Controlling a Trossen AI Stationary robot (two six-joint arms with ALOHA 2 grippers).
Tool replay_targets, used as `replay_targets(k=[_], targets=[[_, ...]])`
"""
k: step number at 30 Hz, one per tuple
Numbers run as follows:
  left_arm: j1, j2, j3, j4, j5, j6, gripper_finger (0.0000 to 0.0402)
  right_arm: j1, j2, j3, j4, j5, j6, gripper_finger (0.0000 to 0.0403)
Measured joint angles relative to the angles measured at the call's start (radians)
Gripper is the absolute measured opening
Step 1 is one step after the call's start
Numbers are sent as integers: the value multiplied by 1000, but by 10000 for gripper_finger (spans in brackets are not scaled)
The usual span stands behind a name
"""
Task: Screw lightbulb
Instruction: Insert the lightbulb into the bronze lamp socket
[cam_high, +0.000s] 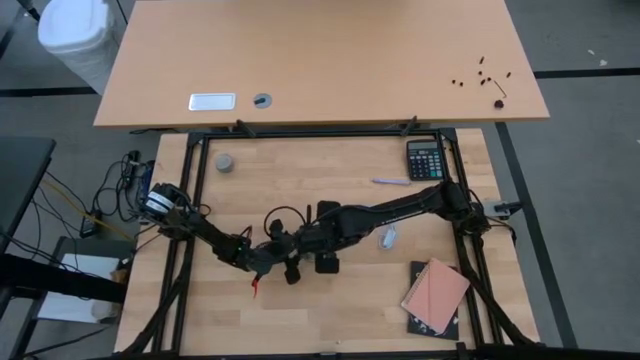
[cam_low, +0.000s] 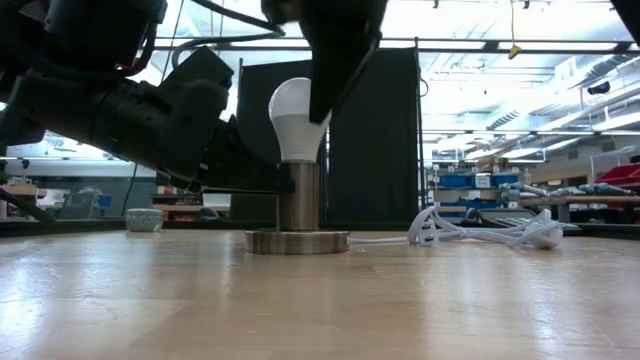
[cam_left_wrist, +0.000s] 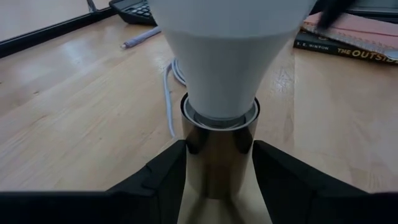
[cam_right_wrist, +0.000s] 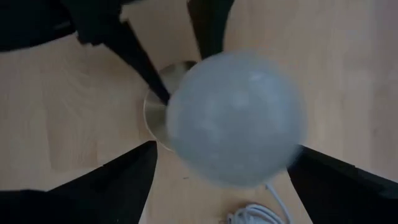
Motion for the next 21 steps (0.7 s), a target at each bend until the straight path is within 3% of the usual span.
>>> replay_targets(k=[6, 21], targets=[[0, 0, 0, 0, 5, 11, 188, 1, 0, 64, -25, -16, -52, 358], [0, 0, 0, 1, 8, 1, 188, -41, 2, 67, -17, -98, -206, 355]])
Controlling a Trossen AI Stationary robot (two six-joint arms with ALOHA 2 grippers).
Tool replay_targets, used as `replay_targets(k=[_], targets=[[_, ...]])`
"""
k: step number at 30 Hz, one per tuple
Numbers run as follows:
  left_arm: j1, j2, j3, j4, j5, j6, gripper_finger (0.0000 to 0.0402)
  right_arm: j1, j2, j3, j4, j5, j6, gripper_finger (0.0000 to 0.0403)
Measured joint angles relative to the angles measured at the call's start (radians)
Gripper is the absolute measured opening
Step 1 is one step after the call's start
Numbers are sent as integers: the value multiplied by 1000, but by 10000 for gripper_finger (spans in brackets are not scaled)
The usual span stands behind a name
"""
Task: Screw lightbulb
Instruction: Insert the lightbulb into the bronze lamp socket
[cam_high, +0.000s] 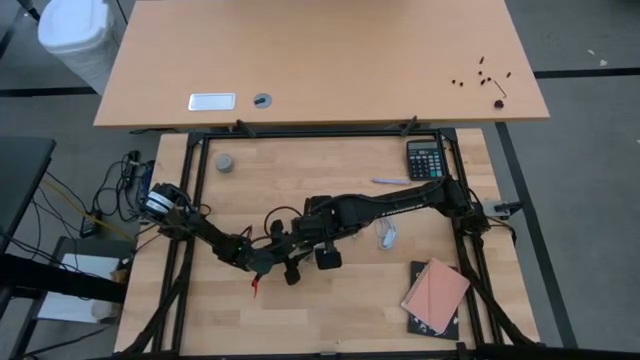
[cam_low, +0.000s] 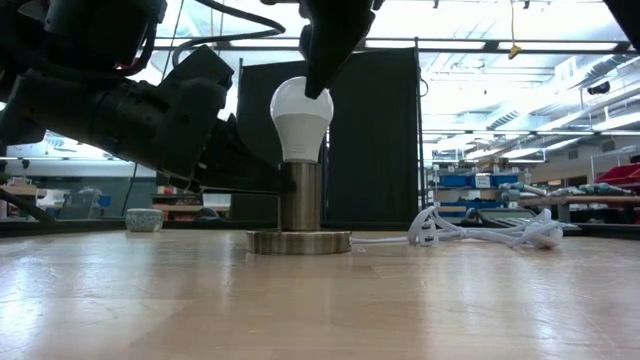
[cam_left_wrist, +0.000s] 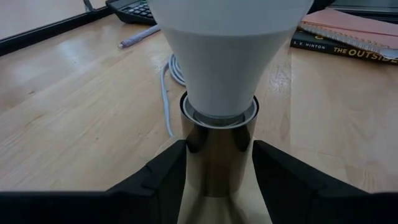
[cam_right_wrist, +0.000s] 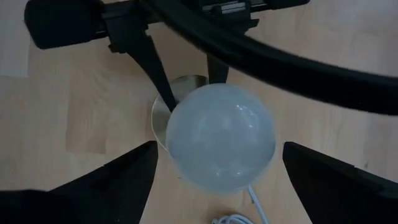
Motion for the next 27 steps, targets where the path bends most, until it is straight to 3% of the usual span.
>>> replay_targets(k=[12, 27], targets=[[0, 0, 0, 8, -1, 0, 188, 0, 36, -2, 47, -11, -132, 357], [2, 0, -1, 23, -3, 20, 188, 2, 74, -2, 110, -9, -84, 362]])
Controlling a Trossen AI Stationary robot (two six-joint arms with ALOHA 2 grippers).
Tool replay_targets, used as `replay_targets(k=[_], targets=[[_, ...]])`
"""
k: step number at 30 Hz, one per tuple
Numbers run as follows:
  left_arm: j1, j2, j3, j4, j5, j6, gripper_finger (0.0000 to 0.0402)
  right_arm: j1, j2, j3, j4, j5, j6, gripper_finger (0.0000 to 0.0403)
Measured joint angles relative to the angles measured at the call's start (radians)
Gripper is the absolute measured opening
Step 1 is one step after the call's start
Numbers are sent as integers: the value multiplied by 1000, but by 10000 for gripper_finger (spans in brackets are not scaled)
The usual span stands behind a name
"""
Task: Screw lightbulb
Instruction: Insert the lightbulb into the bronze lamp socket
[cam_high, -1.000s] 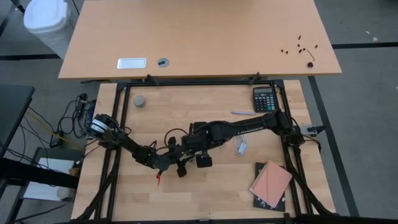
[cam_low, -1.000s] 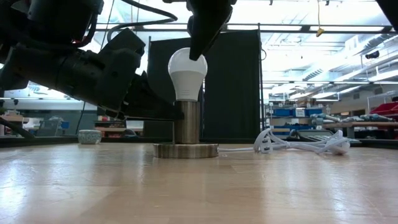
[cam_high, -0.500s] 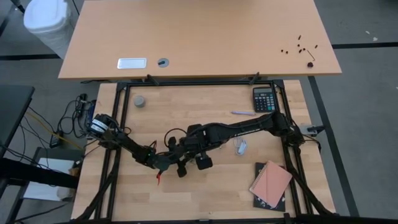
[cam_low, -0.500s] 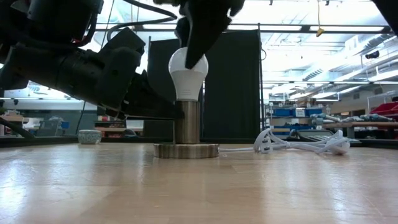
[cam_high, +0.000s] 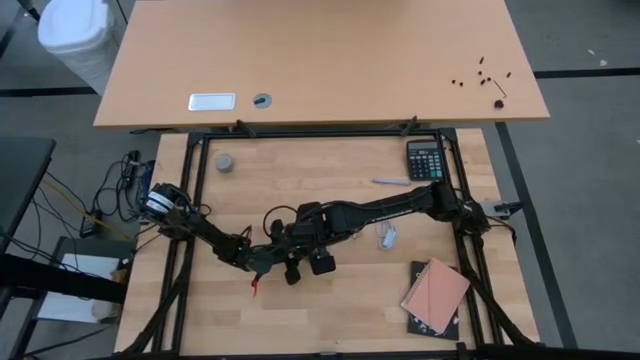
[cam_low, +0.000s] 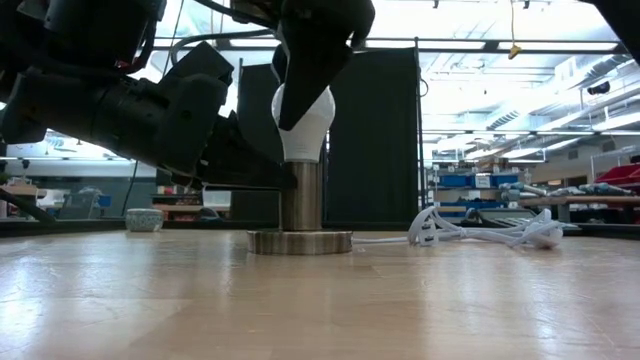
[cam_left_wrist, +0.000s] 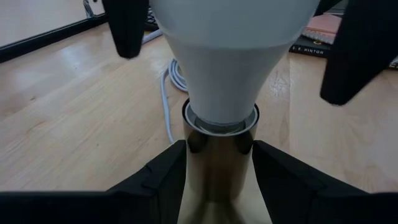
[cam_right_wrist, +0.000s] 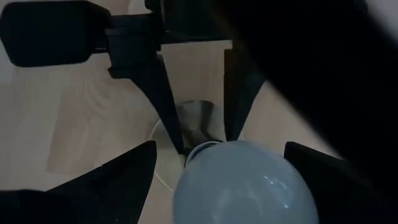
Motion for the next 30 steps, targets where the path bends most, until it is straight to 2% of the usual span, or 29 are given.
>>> replay_targets(k=[24, 30], targets=[[21, 0, 0, 8, -4, 34, 188, -9, -3, 30, -68, -48, 91, 362], [42, 0, 0, 28, 56, 53, 188, -14, -3, 30, -84, -53, 94, 362]])
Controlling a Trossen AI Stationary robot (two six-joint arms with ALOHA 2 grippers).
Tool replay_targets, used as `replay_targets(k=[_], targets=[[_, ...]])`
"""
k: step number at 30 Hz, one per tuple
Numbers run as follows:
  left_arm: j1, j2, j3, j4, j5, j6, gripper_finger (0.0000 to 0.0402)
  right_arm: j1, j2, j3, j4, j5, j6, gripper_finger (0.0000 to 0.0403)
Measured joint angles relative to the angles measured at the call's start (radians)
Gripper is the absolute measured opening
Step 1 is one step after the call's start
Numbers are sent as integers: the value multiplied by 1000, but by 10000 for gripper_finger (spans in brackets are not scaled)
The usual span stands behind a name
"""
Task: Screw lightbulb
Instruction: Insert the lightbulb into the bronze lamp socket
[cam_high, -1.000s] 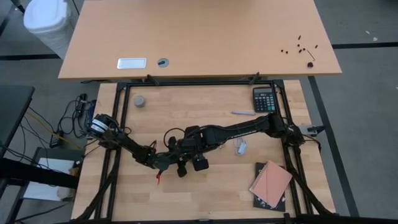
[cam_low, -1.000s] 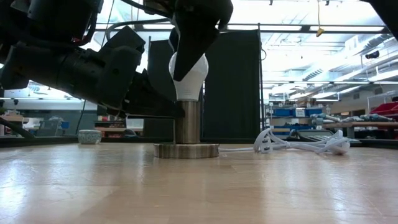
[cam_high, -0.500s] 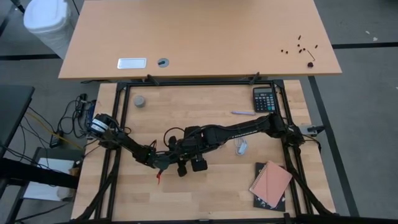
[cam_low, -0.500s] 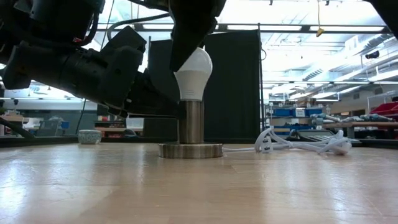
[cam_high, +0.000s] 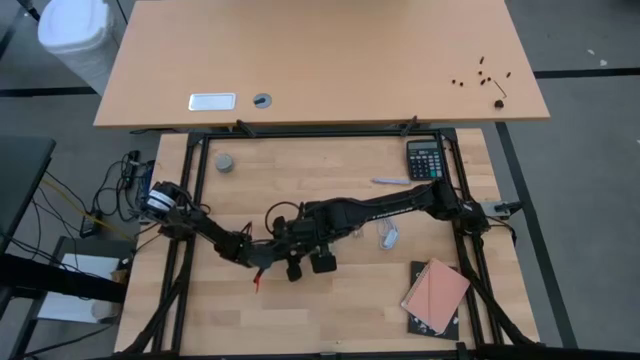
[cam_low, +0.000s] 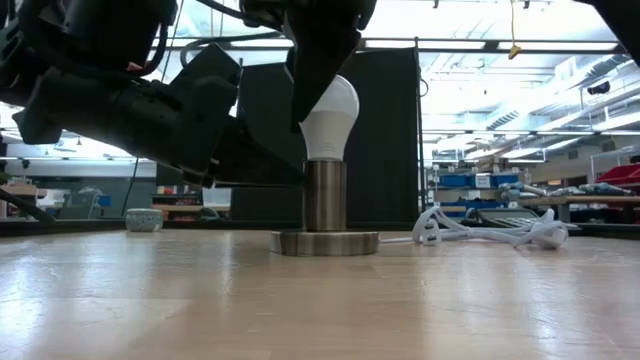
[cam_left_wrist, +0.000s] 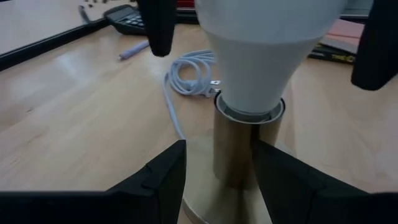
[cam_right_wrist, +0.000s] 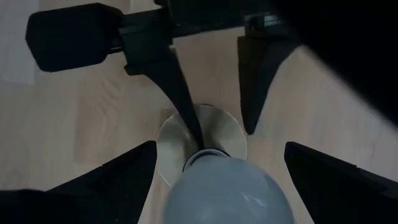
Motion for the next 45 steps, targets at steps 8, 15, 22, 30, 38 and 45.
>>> replay_targets(k=[8, 15, 22, 30, 38, 45], targets=[[15, 0, 0, -2, 76, 8, 188, -2, 0, 0, -6, 21, -14, 362], [14, 0, 0, -5, 83, 25, 188, 29, 0, 0, -75, 46, -49, 362], [11, 0, 0, -6, 150, 33, 191, 26, 0, 0, -87, 70, -97, 362], [13, 0, 0, -5, 160, 45, 246, 22, 0, 0, -86, 70, -98, 362], [20, 21, 10, 25, 104, 24, 282, 21, 0, -1, -85, 70, -90, 362], [15, 154, 44, 182, 102, 88, 282, 21, 1, -1, -85, 70, -52, 362]])
